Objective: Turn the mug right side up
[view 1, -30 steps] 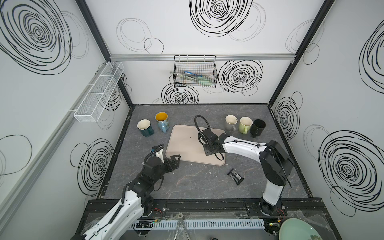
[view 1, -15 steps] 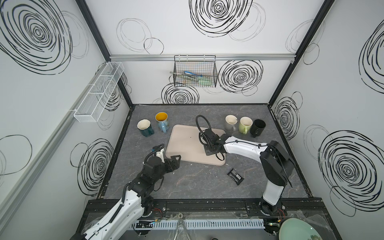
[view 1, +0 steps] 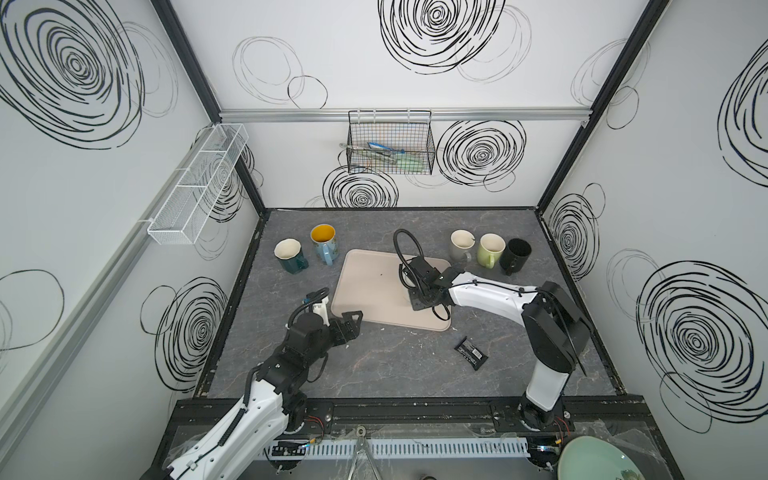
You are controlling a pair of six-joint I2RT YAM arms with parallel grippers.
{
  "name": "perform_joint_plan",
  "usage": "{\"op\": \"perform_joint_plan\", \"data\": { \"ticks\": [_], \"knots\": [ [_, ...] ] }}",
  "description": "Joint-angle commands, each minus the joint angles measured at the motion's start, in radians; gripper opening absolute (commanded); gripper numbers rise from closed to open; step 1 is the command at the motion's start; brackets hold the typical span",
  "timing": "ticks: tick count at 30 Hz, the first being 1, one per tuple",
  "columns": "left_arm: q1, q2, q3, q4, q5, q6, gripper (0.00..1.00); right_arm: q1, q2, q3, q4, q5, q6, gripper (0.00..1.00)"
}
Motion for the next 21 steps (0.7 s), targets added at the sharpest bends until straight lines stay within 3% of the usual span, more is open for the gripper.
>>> {"op": "perform_joint_plan", "data": {
  "ticks": [1, 21],
  "knots": [
    [0.007, 0.001, 0.004, 0.046, 0.014, -0.004, 0.96, -0.004, -0.054, -0.004, -0.004, -0.018, 0.011, 0.08],
    [0.006, -0.028, 0.001, 0.074, 0.066, -0.009, 0.96, -0.001, -0.117, -0.003, 0.073, -0.085, -0.028, 0.06]
  ]
}}
